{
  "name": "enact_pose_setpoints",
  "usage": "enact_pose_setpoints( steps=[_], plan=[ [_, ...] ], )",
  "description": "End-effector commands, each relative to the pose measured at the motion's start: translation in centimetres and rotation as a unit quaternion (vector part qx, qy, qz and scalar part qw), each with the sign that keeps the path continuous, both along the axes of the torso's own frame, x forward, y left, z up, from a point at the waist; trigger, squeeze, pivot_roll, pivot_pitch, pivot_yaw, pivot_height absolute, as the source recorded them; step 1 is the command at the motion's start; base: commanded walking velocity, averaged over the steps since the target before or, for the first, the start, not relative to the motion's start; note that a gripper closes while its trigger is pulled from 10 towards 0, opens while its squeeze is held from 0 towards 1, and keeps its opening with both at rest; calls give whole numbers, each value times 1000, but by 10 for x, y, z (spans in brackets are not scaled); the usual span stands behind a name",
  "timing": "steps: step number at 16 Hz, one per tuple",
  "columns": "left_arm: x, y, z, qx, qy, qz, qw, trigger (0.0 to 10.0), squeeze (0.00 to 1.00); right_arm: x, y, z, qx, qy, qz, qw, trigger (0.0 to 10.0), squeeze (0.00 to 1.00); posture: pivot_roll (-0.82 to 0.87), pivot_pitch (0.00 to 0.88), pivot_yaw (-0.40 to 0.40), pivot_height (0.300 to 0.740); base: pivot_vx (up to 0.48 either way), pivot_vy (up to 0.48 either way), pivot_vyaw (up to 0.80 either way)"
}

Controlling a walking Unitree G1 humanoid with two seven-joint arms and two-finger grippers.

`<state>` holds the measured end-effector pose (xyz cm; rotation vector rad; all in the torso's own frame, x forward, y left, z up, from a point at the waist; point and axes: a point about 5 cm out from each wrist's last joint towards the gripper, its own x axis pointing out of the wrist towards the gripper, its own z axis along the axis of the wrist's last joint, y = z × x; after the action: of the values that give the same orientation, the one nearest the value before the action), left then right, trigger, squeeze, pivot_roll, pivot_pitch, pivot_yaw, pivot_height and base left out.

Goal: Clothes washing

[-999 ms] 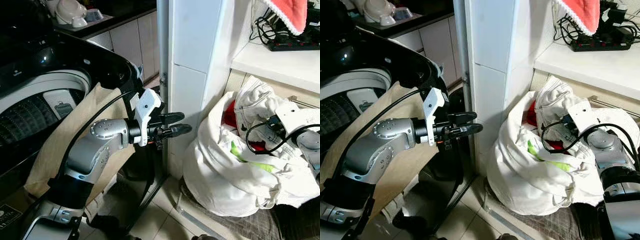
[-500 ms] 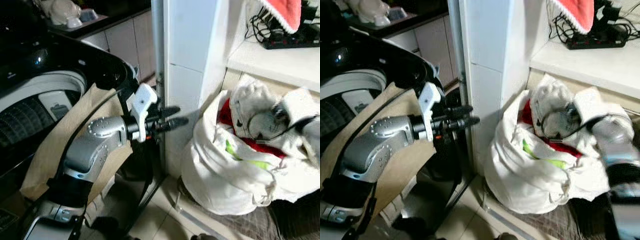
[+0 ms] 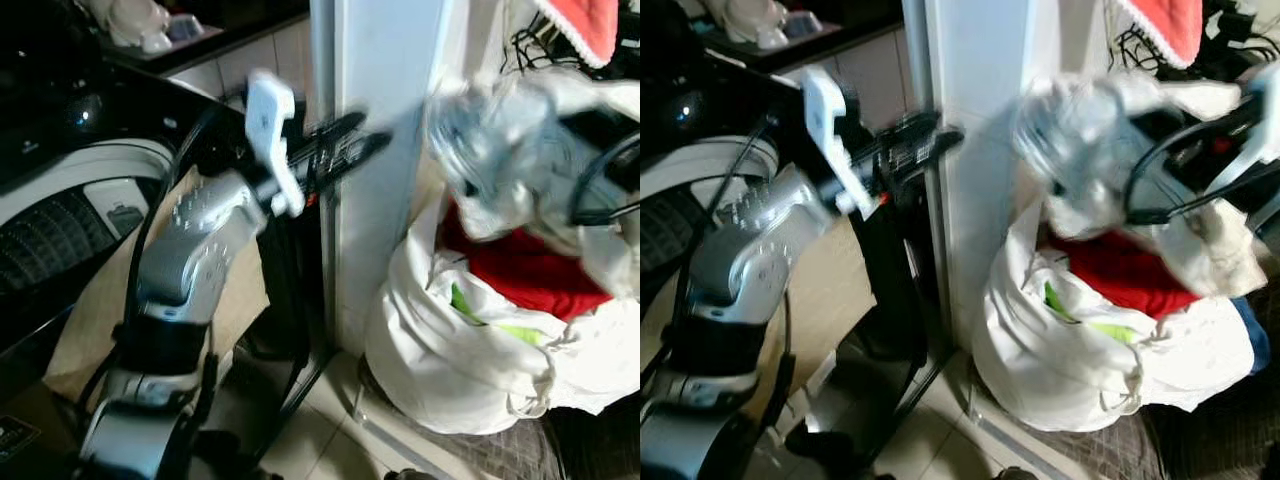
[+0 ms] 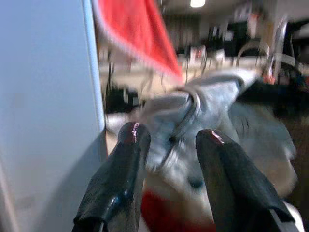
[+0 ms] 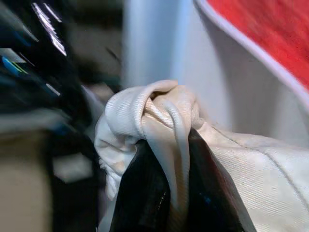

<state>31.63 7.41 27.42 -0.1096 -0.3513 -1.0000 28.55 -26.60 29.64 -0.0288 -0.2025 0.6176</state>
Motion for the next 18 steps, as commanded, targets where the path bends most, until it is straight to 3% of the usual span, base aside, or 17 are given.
enact_pose_setpoints(
  steps=[1, 3, 4, 5, 6, 10, 11, 12, 13, 16, 18],
  plan=[
    [-5, 0, 17, -19, -36, -3, 999, 10000, 0, -10, 11, 15, 20, -29, 48, 998, 0, 0, -169, 0, 89, 740, 0, 0, 0],
    [-10, -10, 34, -45, -64, -26, 997, 10000, 0, -13, 18, -2, 2, 12, 58, 998, 0, 0, -167, 0, 85, 740, 0, 0, 0],
    [-12, -13, 29, -30, -59, -37, 997, 10000, 0, -10, 18, -28, -69, 65, 30, 995, 0, 0, -167, 0, 85, 740, 0, 0, 0],
    [-12, -14, 27, -25, -59, -37, 997, 10000, 0, -10, 18, -35, -86, 78, 25, 993, 0, 0, -167, 0, 85, 740, 0, 0, 0],
    [-11, -14, 21, -17, -53, -33, 998, 10000, 0, -10, 19, -45, -83, 94, 15, 992, 0, 0, -167, 0, 85, 740, 0, 0, 0],
    [-19, -21, 16, 2, -49, -80, 996, 10000, 0, -16, 28, -40, -38, 88, 42, 995, 0, 0, -157, 0, 81, 740, 0, 0, 0],
    [-16, -29, 12, 43, -75, -65, 994, 10000, 0, -20, 35, -36, -34, 77, 73, 994, 0, 0, -157, 0, 81, 740, 0, 0, 0],
    [-15, -32, 11, 43, -65, -74, 994, 10000, 239, -21, 38, -34, -33, 74, 84, 993, 0, 0, -159, 0, 81, 740, 0, 0, 0],
    [-15, -37, 7, 45, -47, -96, 993, 10000, 1000, -24, 44, -31, -33, 69, 102, 992, 0, 0, -161, 0, 83, 740, 0, 0, 0],
    [-15, -46, -11, 104, -36, -113, 987, 10000, 1000, -30, 52, -25, -38, 62, 128, 989, 0, 0, -165, 0, 86, 740, 0, 0, 0],
    [-20, -48, -30, 151, -15, -141, 978, 10000, 0, -32, 53, -22, -38, 60, 134, 988, 0, 0, -166, 0, 85, 740, 0, 0, 0]
  ],
)
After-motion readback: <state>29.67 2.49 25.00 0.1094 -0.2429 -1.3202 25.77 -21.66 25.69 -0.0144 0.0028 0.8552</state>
